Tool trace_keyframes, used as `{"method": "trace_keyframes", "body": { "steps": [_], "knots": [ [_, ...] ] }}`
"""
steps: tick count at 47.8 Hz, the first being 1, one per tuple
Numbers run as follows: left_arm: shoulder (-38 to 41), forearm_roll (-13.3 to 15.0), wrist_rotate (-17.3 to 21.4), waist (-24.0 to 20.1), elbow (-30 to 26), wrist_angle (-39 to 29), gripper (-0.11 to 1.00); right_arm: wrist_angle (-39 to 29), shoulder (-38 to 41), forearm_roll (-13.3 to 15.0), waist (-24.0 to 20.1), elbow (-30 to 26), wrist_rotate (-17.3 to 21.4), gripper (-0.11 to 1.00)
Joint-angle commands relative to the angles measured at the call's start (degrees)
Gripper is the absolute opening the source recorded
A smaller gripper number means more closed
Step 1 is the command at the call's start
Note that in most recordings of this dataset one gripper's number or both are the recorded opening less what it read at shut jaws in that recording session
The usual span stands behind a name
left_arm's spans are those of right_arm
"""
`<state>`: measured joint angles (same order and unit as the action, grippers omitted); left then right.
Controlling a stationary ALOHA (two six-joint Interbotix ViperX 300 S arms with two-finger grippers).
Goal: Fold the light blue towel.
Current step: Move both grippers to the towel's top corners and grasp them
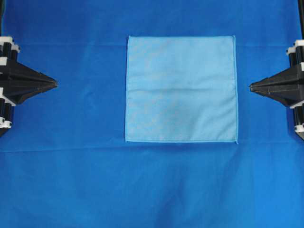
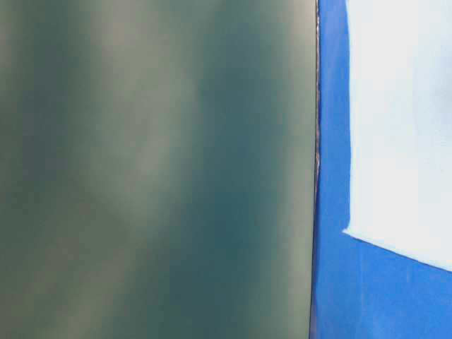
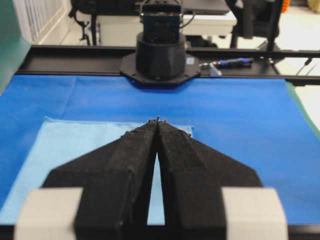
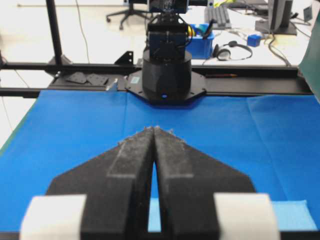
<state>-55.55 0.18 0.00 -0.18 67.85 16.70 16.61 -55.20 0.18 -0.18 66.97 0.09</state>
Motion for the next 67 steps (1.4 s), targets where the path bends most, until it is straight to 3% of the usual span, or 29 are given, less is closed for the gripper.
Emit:
{"method": "trace_keyframes", "body": {
  "steps": [1,7,16,30,33,35,43,46,57,67],
  "knots": [
    [2.90,1.32,0.18,0.00,-2.29,0.35,0.02,0.00,0.88,-0.26,0.18,-1.14,0.26,0.02],
    [9.14,1.32,0.97,-0.79,-4.39,0.97,0.02,-7.29,2.29,-0.62,3.60,-2.72,0.79,0.02],
    [20.48,1.32,0.35,-6.94,-7.91,1.58,0.02,-16.52,5.10,-1.32,11.87,-3.96,2.46,0.02],
    [36.74,1.32,0.88,-14.94,-15.82,0.18,0.03,-22.06,12.74,-0.88,25.49,-3.87,2.46,0.02],
    [39.90,1.32,0.88,-16.79,-17.05,0.35,0.13,-22.32,15.73,0.00,28.92,-4.04,2.37,0.02],
    [42.28,1.32,0.88,-18.02,-17.84,0.70,0.25,-22.32,17.49,0.53,30.85,-4.13,2.29,0.05],
    [51.24,1.32,0.88,-22.68,-20.65,2.99,0.75,-21.62,26.02,3.16,37.53,-5.01,2.29,0.52],
    [53.61,1.32,0.88,-23.99,-21.45,3.69,0.85,-20.74,29.18,4.22,39.29,-5.36,2.29,0.63],
    [59.50,1.32,1.05,-28.04,-23.47,5.36,0.87,-15.03,39.81,6.42,44.65,-6.94,2.20,0.58],
    [65.39,1.32,1.14,-29.18,-24.61,8.09,0.87,-11.78,46.85,7.03,45.53,-8.88,2.20,0.58]
  ]
}}
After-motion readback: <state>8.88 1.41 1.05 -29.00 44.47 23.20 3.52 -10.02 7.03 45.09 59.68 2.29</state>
